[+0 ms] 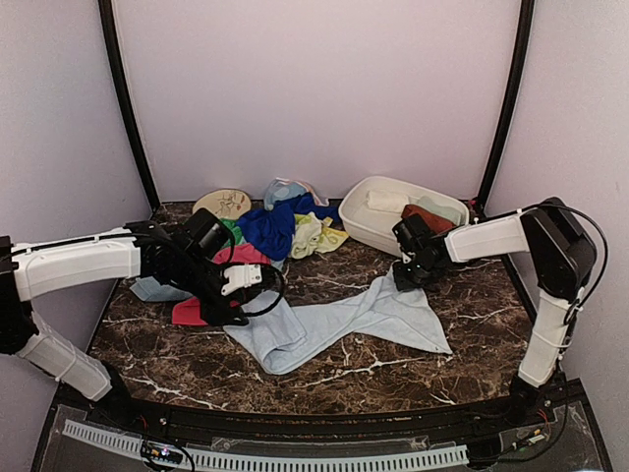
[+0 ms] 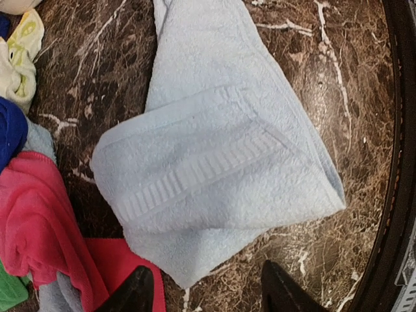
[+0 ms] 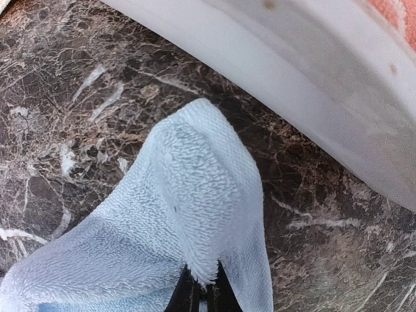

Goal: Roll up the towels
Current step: Flatten out the towel at the center of the board.

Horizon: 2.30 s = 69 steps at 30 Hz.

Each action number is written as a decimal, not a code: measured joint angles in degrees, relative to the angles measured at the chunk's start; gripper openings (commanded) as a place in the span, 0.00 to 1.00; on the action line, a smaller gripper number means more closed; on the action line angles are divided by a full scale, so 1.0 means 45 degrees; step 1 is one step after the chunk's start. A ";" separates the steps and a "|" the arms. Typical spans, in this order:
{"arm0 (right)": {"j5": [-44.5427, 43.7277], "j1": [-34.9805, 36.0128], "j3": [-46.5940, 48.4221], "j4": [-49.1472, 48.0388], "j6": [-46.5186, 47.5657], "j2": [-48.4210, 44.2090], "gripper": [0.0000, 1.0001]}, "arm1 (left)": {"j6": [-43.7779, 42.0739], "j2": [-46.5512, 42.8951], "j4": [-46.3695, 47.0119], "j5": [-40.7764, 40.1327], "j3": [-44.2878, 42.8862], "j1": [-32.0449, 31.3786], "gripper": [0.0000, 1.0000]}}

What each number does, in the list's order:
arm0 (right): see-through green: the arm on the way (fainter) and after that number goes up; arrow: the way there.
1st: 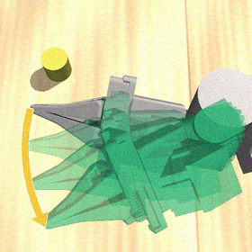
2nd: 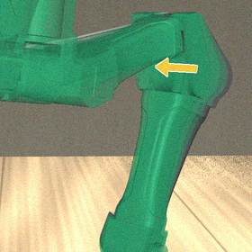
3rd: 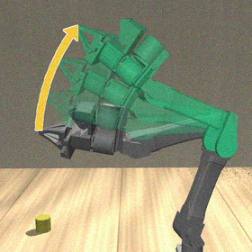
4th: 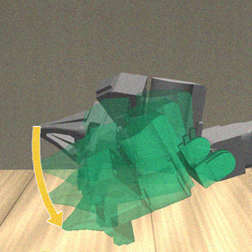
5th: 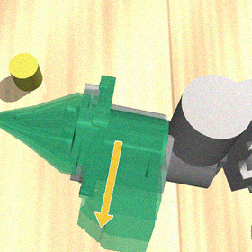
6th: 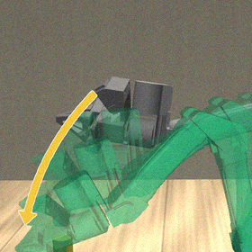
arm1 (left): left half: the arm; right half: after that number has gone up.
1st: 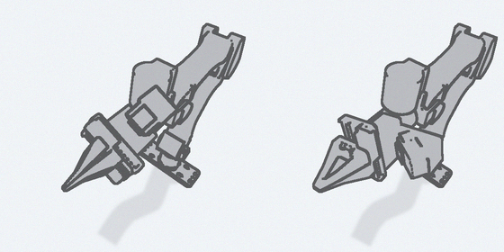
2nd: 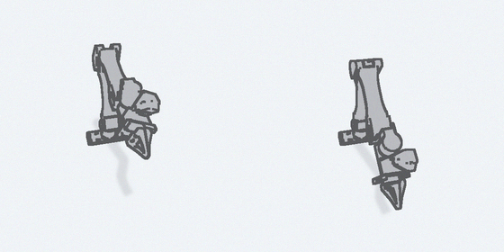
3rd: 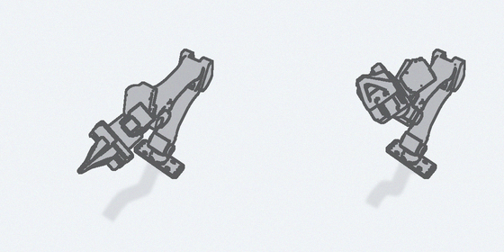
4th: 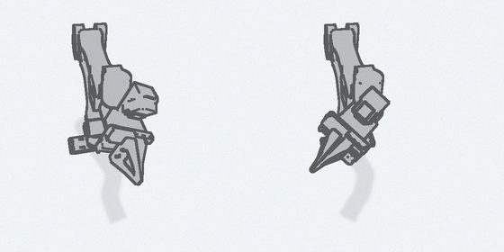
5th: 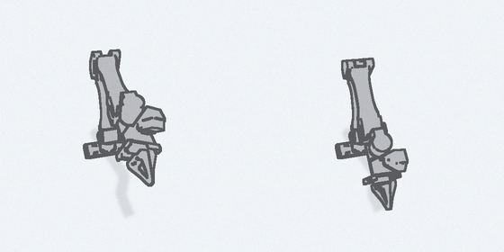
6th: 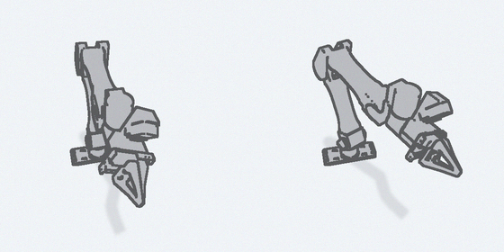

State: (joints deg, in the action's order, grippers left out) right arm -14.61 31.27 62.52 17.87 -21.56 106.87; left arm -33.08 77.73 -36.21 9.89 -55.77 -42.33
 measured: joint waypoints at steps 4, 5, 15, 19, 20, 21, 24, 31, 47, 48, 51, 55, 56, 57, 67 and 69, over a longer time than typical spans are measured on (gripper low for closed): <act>0.0078 -0.0024 -0.0165 0.0092 -0.0063 -0.0175 0.04 | -0.0165 0.1972 -0.0272 0.0481 -0.2608 -0.0826 0.51; 0.0131 -0.0024 -0.0199 0.0097 -0.0102 -0.0238 0.04 | -0.0262 0.2555 -0.0223 0.0525 -0.3254 -0.1239 0.49; 0.0447 -0.0024 -0.0797 0.0359 -0.0583 -0.1481 0.03 | -0.0287 0.6674 0.0170 -0.0078 -0.4614 -0.2710 0.42; 0.0491 -0.0024 -0.0947 0.0340 -0.0656 -0.1797 0.02 | 0.0015 0.6688 0.0646 -0.0763 -0.4303 -0.2681 0.40; 0.0510 -0.0024 -0.0962 0.0335 -0.0661 -0.1826 0.02 | 0.0087 0.6688 0.0753 -0.0811 -0.4279 -0.2681 0.40; 0.0529 -0.0024 -0.0962 0.0325 -0.0665 -0.1846 0.02 | 0.0175 0.6688 0.0831 -0.0869 -0.4260 -0.2681 0.40; 0.0583 -0.0024 -0.0976 0.0325 -0.0665 -0.1914 0.01 | 0.0384 0.6688 0.1010 -0.0937 -0.4143 -0.2705 0.46; 0.0690 -0.0024 -0.0991 0.0316 -0.0665 -0.2021 0.00 | 0.0840 0.6824 0.1039 -0.0821 -0.3764 -0.2739 0.42; 0.0860 -0.0019 -0.1491 0.0223 -0.0665 -0.2715 0.00 | 0.1457 0.6756 0.1355 -0.1773 -0.3677 -0.2574 0.03; 0.0860 -0.0019 -0.1491 0.0228 -0.0665 -0.2715 0.00 | 0.1535 0.6611 0.1209 -0.1729 -0.3730 -0.2497 0.02; 0.0850 -0.0019 -0.1491 0.0243 -0.0665 -0.2730 0.00 | 0.1831 0.5926 0.0758 -0.1549 -0.4007 -0.2050 0.00; 0.0777 -0.0019 -0.1491 0.0287 -0.0661 -0.2735 0.00 | 0.2191 0.4614 0.0345 -0.1122 -0.4430 -0.0889 0.00; 0.0758 -0.0019 -0.1491 0.0311 -0.0661 -0.2735 0.00 | 0.2229 0.4255 0.0296 -0.1069 -0.4522 -0.0573 0.00; 0.0729 -0.0019 -0.1491 0.0335 -0.0661 -0.2735 0.00 | 0.2263 0.3886 0.0238 -0.1030 -0.4590 -0.0267 0.00; 0.0568 -0.0019 -0.0976 0.0622 -0.0661 -0.2735 0.00 | 0.2317 0.1258 -0.0559 -0.0656 -0.4639 0.0471 0.00; 0.0461 -0.0024 -0.0860 0.0680 -0.0656 -0.2735 0.00 | 0.2317 0.0733 -0.0583 -0.0651 -0.4537 0.0719 0.00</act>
State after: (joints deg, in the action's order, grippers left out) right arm -12.53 31.16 58.65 20.93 -24.51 94.56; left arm -22.65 81.03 -38.83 6.96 -76.18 -39.09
